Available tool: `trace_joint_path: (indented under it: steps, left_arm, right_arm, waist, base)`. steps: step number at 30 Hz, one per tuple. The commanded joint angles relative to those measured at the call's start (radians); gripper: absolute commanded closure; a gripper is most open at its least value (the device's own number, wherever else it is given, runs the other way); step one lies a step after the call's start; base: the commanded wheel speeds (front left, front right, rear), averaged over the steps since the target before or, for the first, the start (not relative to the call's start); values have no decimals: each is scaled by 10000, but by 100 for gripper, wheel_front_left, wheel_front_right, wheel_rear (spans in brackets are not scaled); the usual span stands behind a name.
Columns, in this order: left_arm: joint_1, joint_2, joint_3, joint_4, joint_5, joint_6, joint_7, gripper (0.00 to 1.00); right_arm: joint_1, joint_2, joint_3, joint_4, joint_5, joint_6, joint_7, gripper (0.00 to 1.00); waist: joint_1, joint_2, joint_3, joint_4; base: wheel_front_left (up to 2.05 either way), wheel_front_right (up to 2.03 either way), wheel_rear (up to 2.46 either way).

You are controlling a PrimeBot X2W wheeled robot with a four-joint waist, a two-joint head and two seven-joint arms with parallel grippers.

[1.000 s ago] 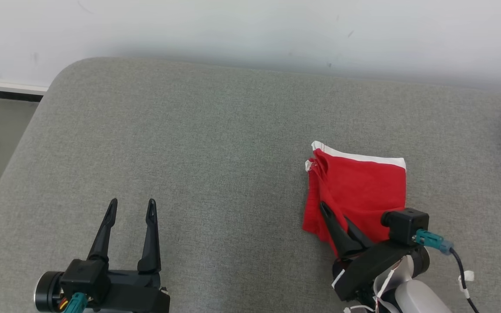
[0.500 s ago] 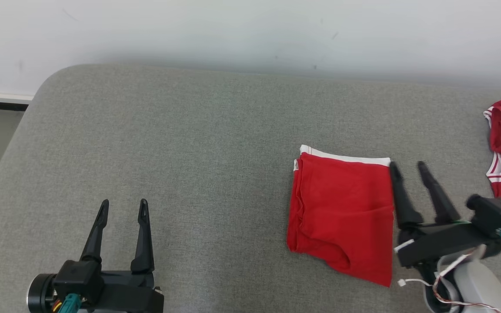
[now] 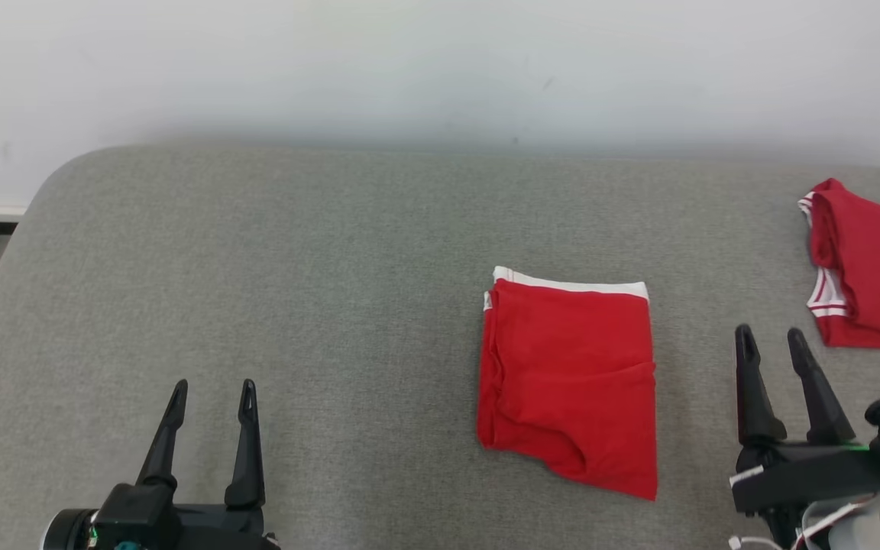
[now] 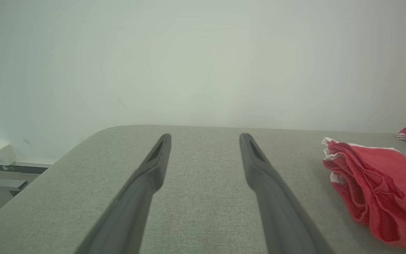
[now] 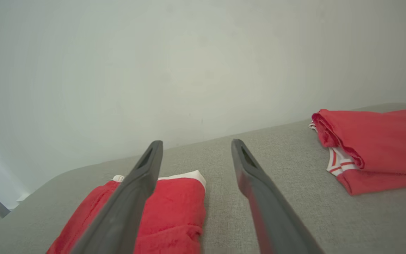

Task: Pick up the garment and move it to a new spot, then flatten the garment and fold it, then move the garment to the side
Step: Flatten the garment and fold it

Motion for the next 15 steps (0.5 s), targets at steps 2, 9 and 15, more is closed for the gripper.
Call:
trace_joint_path:
  steps: [2,9,15]
  left_arm:
    - [202,-4,57,-34,143,-59,-28,0]
    - [329,-4,105,23,297,-160,-28,0]
    - [489,6,62,165,425,-258,-28,0]
  right_arm:
    - [436,40,24,-220,-141,-30,-58,0]
    - [1042,188,-55,-623,-245,-30,-72,0]
    - [1574,121,-108,-891,-599,-30,-47,0]
  waist:
    - [0,0,-232,-318]
    - [0,0,-467,-672]
    - [0,0,-702,-876]
  base:
    - [0,0,0]
    - [0,0,0]
    - [0,0,0]
